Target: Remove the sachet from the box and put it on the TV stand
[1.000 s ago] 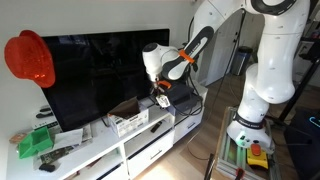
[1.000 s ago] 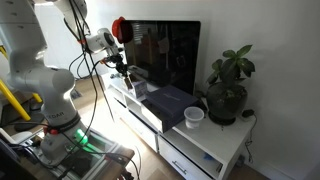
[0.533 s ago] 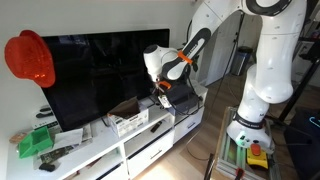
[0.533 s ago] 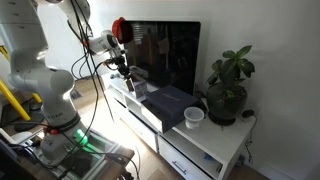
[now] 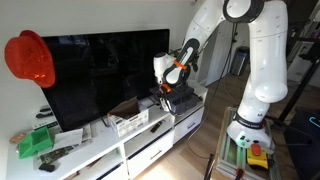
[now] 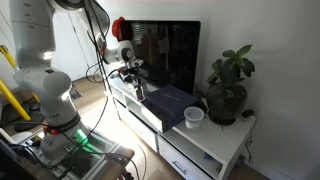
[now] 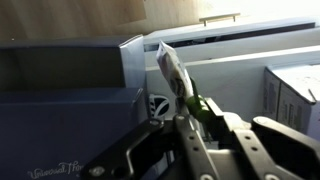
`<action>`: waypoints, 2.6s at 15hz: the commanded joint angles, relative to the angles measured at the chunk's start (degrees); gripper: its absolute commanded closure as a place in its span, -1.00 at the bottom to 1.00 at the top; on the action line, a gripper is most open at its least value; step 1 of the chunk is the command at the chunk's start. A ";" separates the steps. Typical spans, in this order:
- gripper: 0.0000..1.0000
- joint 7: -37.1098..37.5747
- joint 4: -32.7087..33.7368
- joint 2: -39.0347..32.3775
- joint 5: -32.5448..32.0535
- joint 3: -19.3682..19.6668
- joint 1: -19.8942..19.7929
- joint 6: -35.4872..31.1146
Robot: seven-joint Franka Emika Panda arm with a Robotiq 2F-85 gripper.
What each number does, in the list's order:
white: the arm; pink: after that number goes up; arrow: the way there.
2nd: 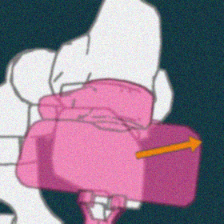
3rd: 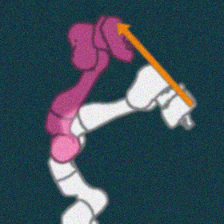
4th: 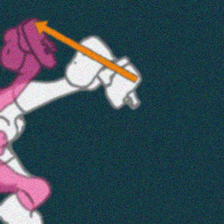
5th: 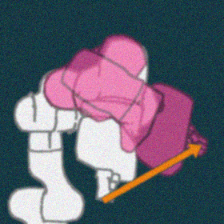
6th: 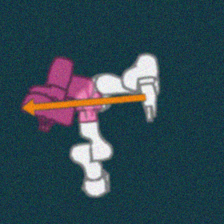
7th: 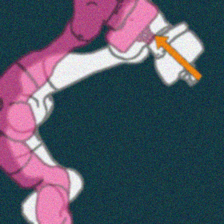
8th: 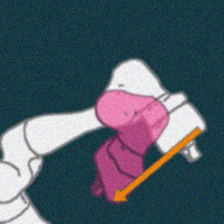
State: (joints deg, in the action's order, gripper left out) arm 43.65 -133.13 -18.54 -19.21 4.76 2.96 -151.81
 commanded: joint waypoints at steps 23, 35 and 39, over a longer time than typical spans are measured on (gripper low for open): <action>-0.09 -28.93 10.01 -17.64 35.16 -11.58 -10.63 -20.92; -1.00 -29.22 2.30 -1.77 33.95 -9.46 -7.83 -15.30; -1.00 -30.16 0.59 8.45 30.08 -7.48 -4.84 -2.21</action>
State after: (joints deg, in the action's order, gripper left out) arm 14.43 -128.79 -19.23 13.36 -4.82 -4.70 -162.27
